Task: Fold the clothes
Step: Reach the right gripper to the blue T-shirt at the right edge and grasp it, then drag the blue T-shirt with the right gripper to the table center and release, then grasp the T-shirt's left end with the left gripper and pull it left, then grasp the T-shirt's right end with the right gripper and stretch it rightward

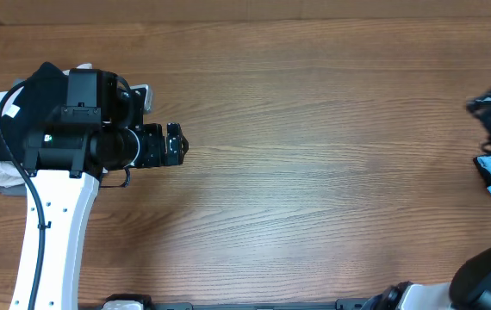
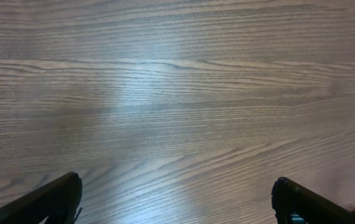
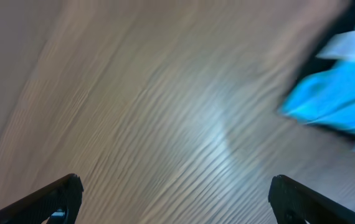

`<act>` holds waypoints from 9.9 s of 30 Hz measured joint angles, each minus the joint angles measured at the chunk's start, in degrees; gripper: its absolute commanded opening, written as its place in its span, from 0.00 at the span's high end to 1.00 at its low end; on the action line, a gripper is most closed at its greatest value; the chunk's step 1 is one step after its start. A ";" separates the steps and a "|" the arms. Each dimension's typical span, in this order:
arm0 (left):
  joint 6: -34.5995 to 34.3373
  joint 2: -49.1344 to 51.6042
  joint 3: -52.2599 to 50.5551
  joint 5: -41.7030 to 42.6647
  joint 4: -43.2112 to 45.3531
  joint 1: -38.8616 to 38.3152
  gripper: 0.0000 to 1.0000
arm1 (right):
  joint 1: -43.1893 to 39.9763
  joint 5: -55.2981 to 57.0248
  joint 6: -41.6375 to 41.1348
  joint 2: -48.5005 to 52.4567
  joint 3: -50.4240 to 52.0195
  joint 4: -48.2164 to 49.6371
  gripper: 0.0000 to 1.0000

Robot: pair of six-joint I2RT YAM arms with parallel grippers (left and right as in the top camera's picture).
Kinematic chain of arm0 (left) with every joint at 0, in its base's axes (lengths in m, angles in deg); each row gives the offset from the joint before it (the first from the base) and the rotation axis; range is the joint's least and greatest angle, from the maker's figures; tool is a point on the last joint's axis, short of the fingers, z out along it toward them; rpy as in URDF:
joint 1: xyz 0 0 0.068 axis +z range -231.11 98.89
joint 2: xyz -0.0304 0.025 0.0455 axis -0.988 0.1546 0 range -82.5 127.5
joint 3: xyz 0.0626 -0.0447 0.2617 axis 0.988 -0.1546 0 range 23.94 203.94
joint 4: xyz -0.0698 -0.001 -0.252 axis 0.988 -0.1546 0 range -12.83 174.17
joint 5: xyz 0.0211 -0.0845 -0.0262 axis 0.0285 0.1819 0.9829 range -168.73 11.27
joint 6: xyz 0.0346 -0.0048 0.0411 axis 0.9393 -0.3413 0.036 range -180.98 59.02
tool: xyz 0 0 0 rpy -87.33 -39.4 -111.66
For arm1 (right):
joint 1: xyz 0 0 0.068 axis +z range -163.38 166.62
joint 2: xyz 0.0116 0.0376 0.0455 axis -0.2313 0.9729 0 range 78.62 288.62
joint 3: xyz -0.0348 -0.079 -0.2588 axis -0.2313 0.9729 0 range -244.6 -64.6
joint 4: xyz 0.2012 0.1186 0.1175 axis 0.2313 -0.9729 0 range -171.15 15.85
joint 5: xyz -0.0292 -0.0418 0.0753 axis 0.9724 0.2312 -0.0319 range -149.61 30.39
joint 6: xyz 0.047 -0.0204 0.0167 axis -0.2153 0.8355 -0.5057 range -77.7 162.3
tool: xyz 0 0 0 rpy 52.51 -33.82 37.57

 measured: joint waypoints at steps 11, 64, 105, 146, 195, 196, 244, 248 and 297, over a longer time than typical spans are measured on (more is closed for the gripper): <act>0.00 0.00 0.00 0.02 2.23 0.00 0.00 | -4.44 9.64 -2.45 15.02 -0.11 6.14 0.12; -0.09 0.02 0.04 0.00 -0.20 0.00 0.00 | 45.03 -4.39 -0.28 5.86 -4.17 -6.67 0.95; -0.07 0.00 2.43 1.92 2.34 -5.33 0.00 | 29.40 8.28 -2.58 22.99 -4.24 0.13 0.25; 1.29 0.00 2.51 0.61 2.34 -5.33 0.00 | 62.82 -20.68 4.55 16.09 -3.85 30.01 0.86; 2.71 45.55 3.37 4.11 23.39 -13.90 0.96 | 40.96 -13.38 9.33 -11.30 -3.89 -12.55 0.46; 2.73 45.66 3.41 4.74 23.28 -13.88 0.96 | 40.96 -12.92 9.35 -11.30 -3.89 -12.66 0.46; -2.03 19.06 19.02 -17.92 2.91 13.62 0.96 | 25.20 2.43 6.01 6.08 12.81 -20.09 0.29; -2.69 19.06 19.02 -17.92 3.06 13.60 0.96 | 25.07 -1.55 6.45 6.08 17.09 -13.66 0.32; 3.34 4.61 39.50 -11.37 -1.68 14.34 0.96 | 13.44 -19.21 13.03 -13.90 -16.72 -16.74 0.96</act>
